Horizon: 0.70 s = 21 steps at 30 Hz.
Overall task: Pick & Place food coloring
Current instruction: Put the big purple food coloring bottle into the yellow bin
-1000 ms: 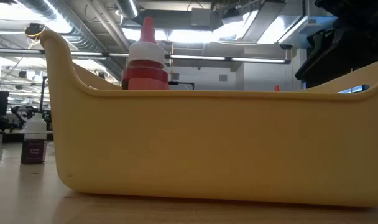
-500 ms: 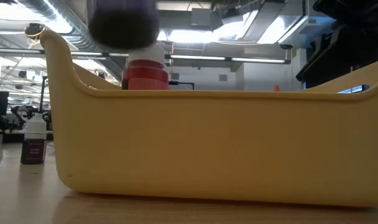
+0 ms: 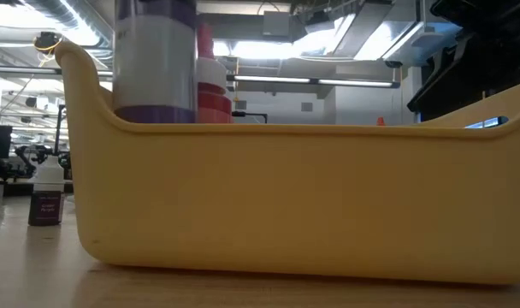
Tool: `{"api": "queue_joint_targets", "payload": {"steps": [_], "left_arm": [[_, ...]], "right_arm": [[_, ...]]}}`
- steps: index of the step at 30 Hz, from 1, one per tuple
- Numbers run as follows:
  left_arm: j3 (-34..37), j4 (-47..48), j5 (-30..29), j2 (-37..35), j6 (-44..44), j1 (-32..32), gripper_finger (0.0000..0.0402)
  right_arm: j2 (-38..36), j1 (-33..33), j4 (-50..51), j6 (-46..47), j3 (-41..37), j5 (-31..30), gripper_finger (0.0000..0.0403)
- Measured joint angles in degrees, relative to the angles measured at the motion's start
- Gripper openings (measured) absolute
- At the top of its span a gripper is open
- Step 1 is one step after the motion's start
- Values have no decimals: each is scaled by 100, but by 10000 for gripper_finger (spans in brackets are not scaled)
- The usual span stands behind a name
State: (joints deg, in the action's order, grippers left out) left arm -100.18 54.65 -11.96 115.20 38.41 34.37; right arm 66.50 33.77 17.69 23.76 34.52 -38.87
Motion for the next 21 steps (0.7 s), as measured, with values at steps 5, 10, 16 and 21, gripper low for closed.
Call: {"api": "queue_joint_targets", "payload": {"steps": [5, 10, 16, 21], "left_arm": [[1, 4, 4, 112, 0, 2, 151], [4, 7, 22, 270, -4, -2, 152], [7, -2, 85, 319, -7, -25, 157], [7, -3, 49, 317, -22, -37, 174]], "right_arm": [[0, 0, -2, 1, -2, 2, 104], [0, 1, -2, 1, -2, 2, 103], [0, 1, -11, 1, -2, 4, 103], [0, 1, -13, 1, -2, 7, 103]]}}
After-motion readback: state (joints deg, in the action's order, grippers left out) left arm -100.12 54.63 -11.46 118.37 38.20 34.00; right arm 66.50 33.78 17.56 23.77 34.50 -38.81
